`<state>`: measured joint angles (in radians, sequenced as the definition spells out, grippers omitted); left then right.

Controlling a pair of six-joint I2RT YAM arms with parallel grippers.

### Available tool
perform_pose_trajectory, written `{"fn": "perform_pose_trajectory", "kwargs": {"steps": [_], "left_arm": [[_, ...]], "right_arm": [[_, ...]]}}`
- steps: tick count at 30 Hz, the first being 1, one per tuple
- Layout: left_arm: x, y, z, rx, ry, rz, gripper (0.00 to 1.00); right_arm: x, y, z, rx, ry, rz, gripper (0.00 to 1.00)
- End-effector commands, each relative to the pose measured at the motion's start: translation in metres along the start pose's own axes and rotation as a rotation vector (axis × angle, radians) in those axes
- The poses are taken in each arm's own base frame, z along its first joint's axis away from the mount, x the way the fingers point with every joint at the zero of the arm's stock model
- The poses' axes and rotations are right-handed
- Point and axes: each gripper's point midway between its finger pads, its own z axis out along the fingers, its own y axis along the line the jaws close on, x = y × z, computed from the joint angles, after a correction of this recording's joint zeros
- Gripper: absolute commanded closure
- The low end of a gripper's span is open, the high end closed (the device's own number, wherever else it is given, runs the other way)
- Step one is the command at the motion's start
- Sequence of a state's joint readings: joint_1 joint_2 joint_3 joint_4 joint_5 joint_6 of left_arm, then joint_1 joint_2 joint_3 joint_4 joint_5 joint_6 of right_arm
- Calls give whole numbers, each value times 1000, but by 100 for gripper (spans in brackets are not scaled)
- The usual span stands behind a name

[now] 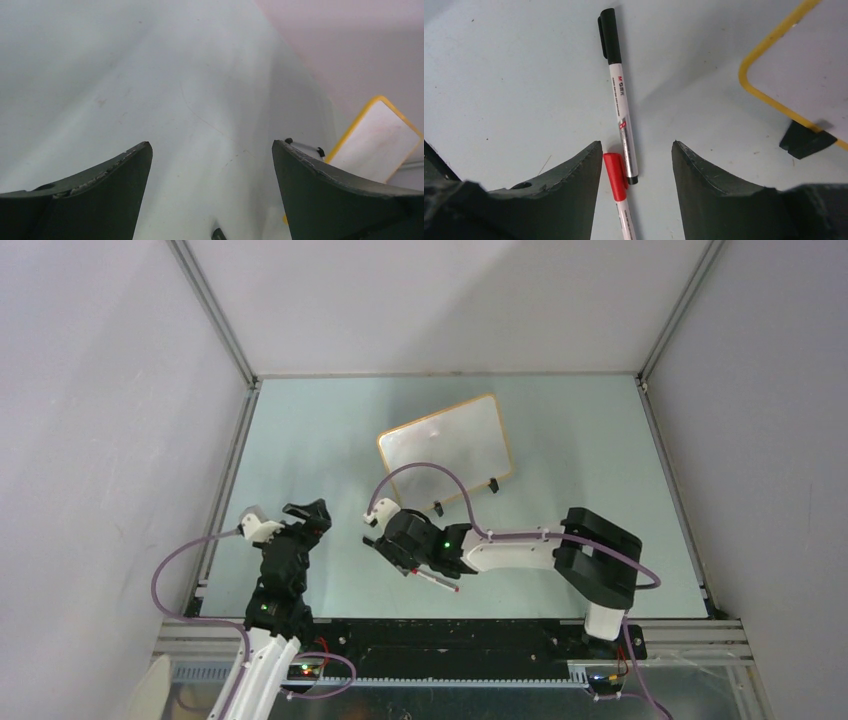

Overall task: Write a sentence on the whiteboard
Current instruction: Pick up the whiteboard marker from the center of the board.

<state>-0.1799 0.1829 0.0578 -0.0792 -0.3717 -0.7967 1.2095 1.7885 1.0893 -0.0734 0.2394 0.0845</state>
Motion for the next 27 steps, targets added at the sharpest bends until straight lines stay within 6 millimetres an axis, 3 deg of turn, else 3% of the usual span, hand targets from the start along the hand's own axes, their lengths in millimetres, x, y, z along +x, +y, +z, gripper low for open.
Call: {"fn": "perform_pose_trajectory", "kwargs": {"steps": [1,6,12,15,17,18,20,23,27], "left_arm": [[-21,5,-1,-66,-80,-46,4],[-20,6,0,-81,-68,-41,4],[-16,-2,1,-37,-41,-24,6],[-14,-8,1,-2,-26,-5,6],[-12,-11,0,15,-16,3,6],[-11,-13,0,25,-11,4,6],[-10,-25,-1,86,6,16,6],[-2,-54,-6,255,46,42,7],[11,-63,-7,311,102,-17,5]], "right_arm": [[-7,5,10,-14,18,-14,43],[-8,9,18,-17,30,-17,45],[8,12,29,-20,75,-28,48],[13,12,31,-17,91,-29,61],[14,10,31,-12,93,-28,77],[11,9,29,-7,88,-25,88],[3,7,24,-5,68,-14,100],[-14,2,12,-6,28,6,100],[-45,-5,-12,-43,-52,56,100]]}}
